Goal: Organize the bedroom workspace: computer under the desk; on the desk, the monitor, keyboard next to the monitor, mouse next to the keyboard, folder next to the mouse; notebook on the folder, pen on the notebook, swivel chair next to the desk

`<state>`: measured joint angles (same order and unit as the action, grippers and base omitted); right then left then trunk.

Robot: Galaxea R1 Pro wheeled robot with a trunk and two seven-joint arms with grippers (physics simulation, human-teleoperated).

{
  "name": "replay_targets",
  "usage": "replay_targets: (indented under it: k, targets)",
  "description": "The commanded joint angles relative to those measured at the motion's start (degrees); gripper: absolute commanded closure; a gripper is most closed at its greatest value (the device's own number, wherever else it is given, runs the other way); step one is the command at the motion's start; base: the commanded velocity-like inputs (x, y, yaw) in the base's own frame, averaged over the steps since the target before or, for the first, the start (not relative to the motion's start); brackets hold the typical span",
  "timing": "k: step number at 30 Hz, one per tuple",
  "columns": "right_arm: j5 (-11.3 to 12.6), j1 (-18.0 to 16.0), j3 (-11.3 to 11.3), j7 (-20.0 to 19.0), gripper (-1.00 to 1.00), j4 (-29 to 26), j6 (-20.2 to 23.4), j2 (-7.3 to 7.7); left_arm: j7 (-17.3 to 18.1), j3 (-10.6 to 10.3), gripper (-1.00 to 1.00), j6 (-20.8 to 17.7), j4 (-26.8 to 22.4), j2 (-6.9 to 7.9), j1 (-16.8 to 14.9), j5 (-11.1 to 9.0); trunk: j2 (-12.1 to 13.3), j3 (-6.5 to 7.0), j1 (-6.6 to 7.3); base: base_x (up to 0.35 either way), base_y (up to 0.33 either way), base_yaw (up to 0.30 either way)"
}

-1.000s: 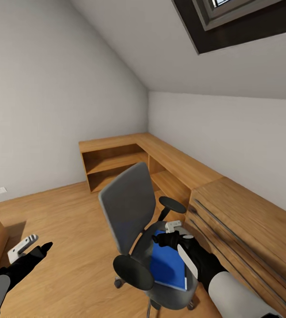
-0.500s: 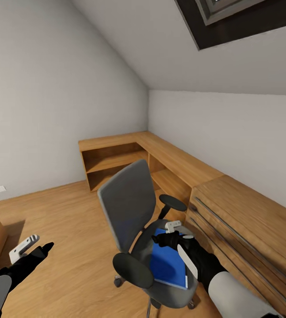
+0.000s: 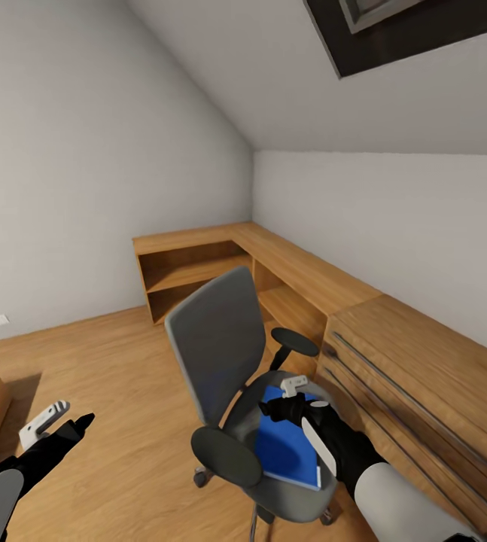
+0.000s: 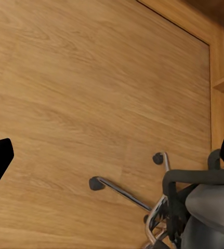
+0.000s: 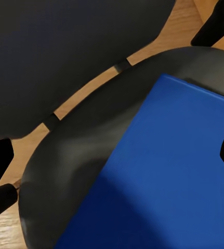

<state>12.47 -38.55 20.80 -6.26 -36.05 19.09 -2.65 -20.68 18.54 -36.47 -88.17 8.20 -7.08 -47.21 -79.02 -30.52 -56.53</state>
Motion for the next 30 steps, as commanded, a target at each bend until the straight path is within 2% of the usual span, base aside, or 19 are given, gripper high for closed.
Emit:
replay_targets:
  k: [1,8,14,19,30]
  targets:
    - [0.0,0.0,0.1,0.0,-1.0,-0.1,0.3,0.0,-0.5,0.0,-1.0,-0.2,-0.1,0.0,0.0,-0.6,-0.5,-0.24,-0.23,0.0,0.0,0.0]
    - [-2.4,0.0,0.1,0.6,-1.0,0.0,0.3,-0.13,-0.5,0.0,-1.0,-0.2,-0.1,-0.02,0.0,-0.6,-3.3,-1.5,-1.76,0.0,0.0,0.0]
    - [-4.7,0.0,0.3,4.0,-1.0,0.1,0.4,-0.22,-0.5,0.0,-1.0,-0.2,-0.1,-0.02,0.0,-0.6,-5.7,-2.58,-3.08,0.0,0.0,0.0]
    - [-5.5,0.0,0.5,5.7,-1.0,0.3,0.5,-0.21,-0.5,-0.1,-1.0,-0.2,-0.1,-0.02,0.0,-0.6,-7.7,-3.48,-4.18,0.0,0.0,0.0]
    - [-5.8,0.0,0.6,6.2,-1.0,0.9,0.5,-0.25,-0.5,-0.1,-1.0,-0.2,-0.1,-0.02,0.0,-0.6,-12.1,-5.45,-6.59,0.0,0.0,0.0]
